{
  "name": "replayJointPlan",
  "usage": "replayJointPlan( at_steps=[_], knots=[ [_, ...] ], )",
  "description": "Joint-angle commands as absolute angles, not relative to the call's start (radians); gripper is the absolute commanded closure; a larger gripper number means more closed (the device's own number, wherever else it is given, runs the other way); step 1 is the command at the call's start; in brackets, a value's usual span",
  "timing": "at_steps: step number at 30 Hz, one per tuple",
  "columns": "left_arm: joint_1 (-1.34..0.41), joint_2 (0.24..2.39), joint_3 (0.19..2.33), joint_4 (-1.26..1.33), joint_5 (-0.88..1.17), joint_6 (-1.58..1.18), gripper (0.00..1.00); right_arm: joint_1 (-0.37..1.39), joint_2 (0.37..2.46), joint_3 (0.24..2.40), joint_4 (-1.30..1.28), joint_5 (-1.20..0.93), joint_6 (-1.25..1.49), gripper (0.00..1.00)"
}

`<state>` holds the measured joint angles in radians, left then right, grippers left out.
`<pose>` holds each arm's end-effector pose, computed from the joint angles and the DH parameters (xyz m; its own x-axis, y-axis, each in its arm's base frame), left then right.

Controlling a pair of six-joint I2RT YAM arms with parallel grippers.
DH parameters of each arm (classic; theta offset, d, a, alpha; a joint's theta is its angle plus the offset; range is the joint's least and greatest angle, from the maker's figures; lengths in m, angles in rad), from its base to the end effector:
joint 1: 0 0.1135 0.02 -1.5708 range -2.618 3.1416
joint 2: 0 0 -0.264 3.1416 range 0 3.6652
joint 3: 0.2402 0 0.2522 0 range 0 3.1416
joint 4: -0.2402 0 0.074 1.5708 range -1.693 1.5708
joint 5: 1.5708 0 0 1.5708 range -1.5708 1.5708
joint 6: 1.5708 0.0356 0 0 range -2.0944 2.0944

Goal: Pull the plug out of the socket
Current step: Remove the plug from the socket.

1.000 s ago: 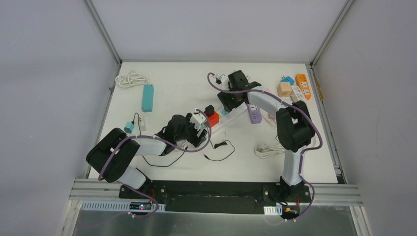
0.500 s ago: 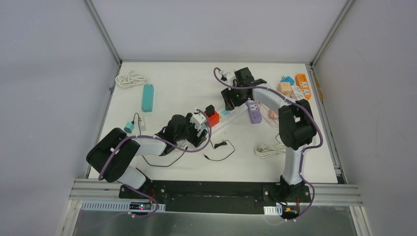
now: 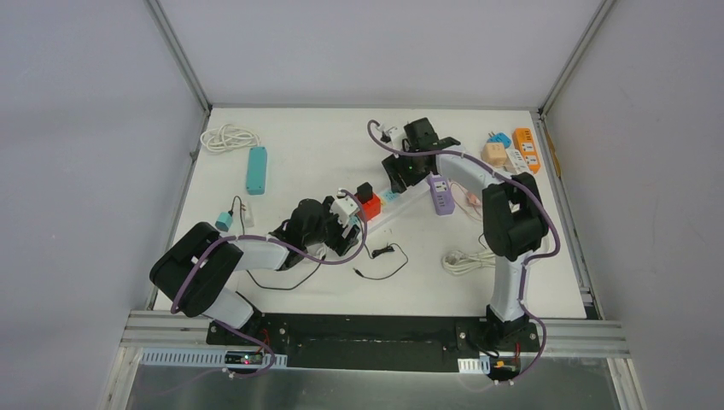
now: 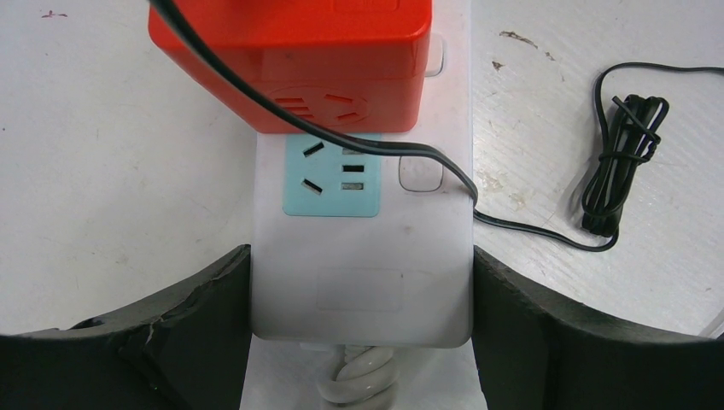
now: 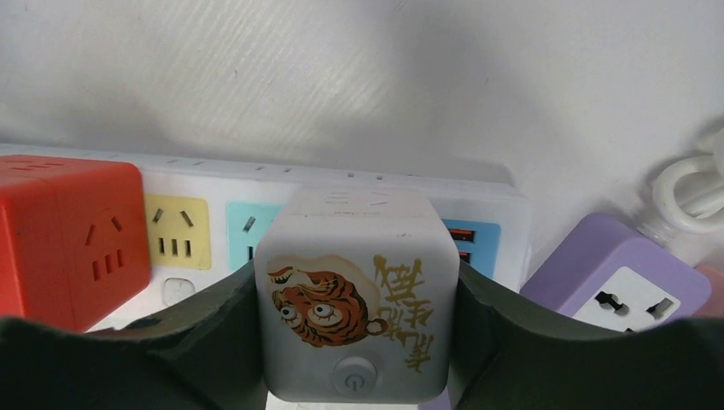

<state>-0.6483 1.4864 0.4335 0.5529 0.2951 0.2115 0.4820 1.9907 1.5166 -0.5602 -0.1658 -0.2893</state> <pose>0.2058 -0.1689 0.1416 -0.2096 0.4108 -0.8873 0.8440 0.5342 0.0479 0.3772 0.2039 0.2023 -0.5782 -0.6200 -0.5304 -0.7271 0.6865 -0.0099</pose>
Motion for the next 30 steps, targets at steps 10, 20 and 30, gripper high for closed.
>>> replayJointPlan(
  at_steps=[10,20,30],
  knots=[
    [-0.661,1.499,0.457,0.518,0.376,0.204,1.0,0.552,1.971,1.508,-0.615,-0.07,-0.391,1.0],
    [-0.661,1.494,0.457,0.512,0.382,0.206,1.0,0.452,2.01,1.55,-0.695,-0.328,-0.326,1.0],
    [-0.661,1.496,0.46,0.504,0.387,0.206,1.0,0.559,1.966,1.509,-0.628,-0.045,-0.442,1.0]
  ],
)
